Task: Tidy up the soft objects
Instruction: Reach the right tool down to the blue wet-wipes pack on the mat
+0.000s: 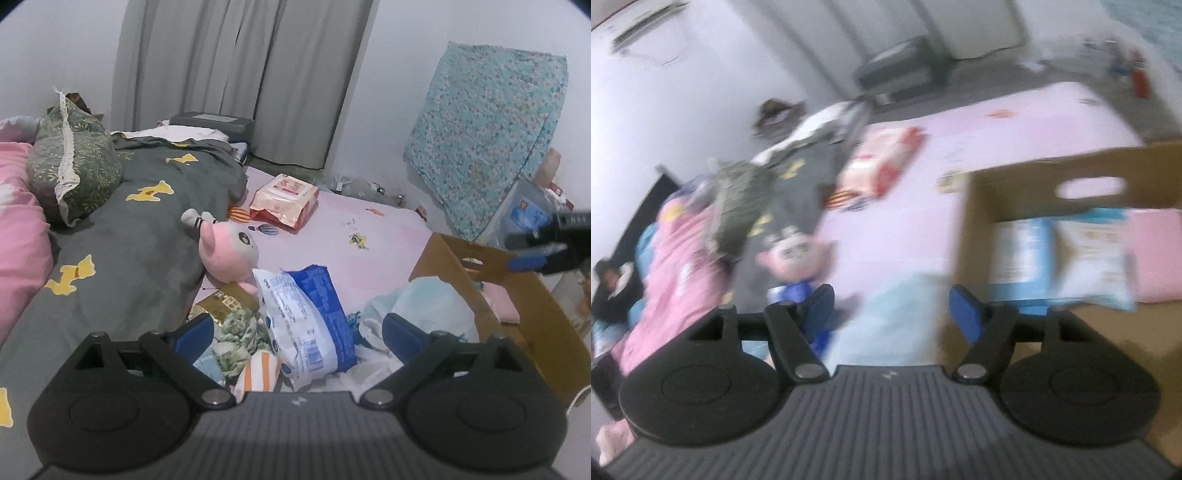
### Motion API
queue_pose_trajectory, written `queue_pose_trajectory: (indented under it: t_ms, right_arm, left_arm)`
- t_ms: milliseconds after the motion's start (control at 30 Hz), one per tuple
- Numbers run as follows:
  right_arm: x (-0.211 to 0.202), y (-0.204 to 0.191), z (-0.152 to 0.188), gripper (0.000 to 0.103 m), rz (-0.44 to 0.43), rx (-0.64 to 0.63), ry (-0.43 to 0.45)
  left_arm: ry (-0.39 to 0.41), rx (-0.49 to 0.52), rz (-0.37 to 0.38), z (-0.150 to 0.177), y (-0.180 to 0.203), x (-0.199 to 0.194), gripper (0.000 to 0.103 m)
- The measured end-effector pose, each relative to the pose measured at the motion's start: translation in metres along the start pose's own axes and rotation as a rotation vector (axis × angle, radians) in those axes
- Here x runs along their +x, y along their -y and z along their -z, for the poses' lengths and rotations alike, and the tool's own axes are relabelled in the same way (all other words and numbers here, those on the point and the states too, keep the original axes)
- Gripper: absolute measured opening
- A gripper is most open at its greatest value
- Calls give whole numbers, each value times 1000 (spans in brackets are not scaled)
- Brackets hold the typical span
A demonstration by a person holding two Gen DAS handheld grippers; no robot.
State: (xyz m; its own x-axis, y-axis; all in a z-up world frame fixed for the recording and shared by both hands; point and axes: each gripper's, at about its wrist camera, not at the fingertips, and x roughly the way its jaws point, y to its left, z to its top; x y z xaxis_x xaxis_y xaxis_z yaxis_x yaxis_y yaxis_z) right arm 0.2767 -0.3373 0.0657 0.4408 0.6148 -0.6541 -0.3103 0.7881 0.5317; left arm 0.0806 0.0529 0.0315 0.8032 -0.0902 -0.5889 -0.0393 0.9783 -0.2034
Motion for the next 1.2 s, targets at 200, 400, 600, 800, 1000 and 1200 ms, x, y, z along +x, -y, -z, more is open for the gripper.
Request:
queue_pose_trajectory:
  t_ms: [200, 400, 600, 800, 1000, 1200]
  right_arm:
    - [46, -62, 9, 70, -127, -60, -90]
    - [114, -103, 22, 70, -148, -104, -184]
    - [157, -117, 14, 70, -147, -91, -217]
    - [191, -118, 3, 70, -120, -57, -265]
    - [204, -121, -21, 71, -143, -23, -263]
    - [229, -119, -51, 77, -164, 63, -243]
  left_arm:
    - [-16, 17, 34, 16, 7, 5, 97]
    - [-10, 58, 48, 25, 14, 23, 91]
    - [-22, 57, 53, 23, 11, 38, 87]
    - [-48, 40, 39, 12, 3, 56, 76]
    - [-14, 24, -6, -6, -18, 52, 76]
    - [68, -88, -116, -39, -62, 40, 72]
